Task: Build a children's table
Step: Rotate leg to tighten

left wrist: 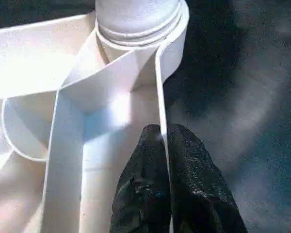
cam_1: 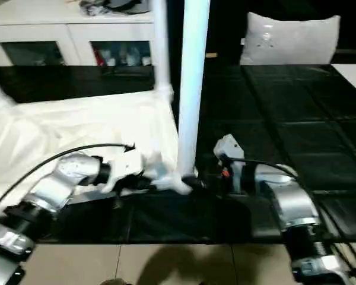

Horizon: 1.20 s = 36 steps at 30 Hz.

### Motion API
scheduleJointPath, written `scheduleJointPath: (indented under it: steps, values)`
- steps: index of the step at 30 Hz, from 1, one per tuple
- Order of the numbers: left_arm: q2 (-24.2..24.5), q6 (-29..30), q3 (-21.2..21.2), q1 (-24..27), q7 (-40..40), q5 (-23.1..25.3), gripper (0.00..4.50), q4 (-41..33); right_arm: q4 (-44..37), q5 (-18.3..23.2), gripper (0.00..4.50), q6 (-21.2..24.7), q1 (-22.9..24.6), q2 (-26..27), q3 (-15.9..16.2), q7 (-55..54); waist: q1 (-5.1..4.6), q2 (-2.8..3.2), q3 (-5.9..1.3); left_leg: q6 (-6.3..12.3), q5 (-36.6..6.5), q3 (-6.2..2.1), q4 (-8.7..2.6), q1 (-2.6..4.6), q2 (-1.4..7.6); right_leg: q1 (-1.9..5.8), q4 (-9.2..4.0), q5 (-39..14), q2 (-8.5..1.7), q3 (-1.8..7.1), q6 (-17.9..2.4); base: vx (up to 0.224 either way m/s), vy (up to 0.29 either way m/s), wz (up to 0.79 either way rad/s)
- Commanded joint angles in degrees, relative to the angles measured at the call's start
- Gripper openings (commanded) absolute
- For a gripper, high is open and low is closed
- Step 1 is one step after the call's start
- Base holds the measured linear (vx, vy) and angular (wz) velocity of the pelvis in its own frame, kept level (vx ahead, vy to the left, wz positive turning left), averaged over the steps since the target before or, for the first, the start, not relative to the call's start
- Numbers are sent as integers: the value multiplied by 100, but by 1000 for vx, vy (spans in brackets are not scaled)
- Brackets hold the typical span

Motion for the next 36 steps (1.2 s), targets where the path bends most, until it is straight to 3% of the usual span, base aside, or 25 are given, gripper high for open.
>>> scheduleJointPath:
  steps: [1, 5, 10, 11, 17, 26, 30, 33, 36]
  values:
    - [101, -245, -218, -30, -400, 4, 0, -284, -123, 117, 375, 17, -55, -59, 161, 369, 4, -65, -374, 500, -1063, 36, -382, -21, 137, 348, -419, -1775, -324, 301, -973, 0, 0, 0]
    - [249, -343, -362, 25, -773, -41, 0, -402, -189, 225, 340, 136, -76, -123, 329, 740, 60, -68, -379, 462, -1035, 36, -381, -14, 145, 346, -401, -1748, -334, 310, -1010, 0, 0, 0]
    - [258, -472, -410, 35, -904, -54, 0, -405, -173, 240, 292, 92, -115, -141, 458, 999, 85, -72, -373, 433, -1041, 41, -380, -17, 143, 343, -410, -1837, -337, 314, -978, 0, 0, 0]
    - [252, -492, -419, 33, -919, -62, 0, -399, -167, 258, 292, 101, -121, -139, 488, 1059, 88, -98, -372, 422, -1040, 43, -380, -23, 135, 349, -418, -1906, -335, 312, -934, 0, 0, 0]
    - [231, -497, -444, 42, -942, -88, 0, -429, -177, 300, 229, 154, -120, -118, 556, 1191, 99, -92, -381, 405, -972, 40, -374, -22, 133, 343, -414, -1938, -331, 313, -884, 0, 0, 0]
    - [176, -436, -389, 76, -848, -134, 0, -431, -285, 405, 201, 243, -19, -93, 586, 1259, 111, -90, -387, 414, -912, 42, -364, -27, 127, 349, -399, -1844, -322, 310, -900, 0, 0, 0]
    - [-43, 120, -210, 121, -535, -312, 0, -601, -336, 437, 200, 442, 36, 175, 477, 741, 109, -88, -382, 392, -928, 43, -367, -24, 131, 347, -405, -1896, -328, 310, -891, 0, 0, 0]
    - [-223, 487, -146, 113, -165, -260, 0, -684, -167, 234, 199, 543, -45, 528, 389, -60, 69, -90, -352, 319, -1072, 41, -380, -20, 102, 335, -454, -2269, -324, 294, -784, 0, 0, 0]
    - [-580, 978, -69, 52, 444, -146, 0, -742, 233, -44, 199, 697, -257, 1077, 219, -1280, -54, -87, -331, 159, -1221, 14, -394, -34, 62, 341, -500, -2732, -319, 248, -587, 0, 0, 0]
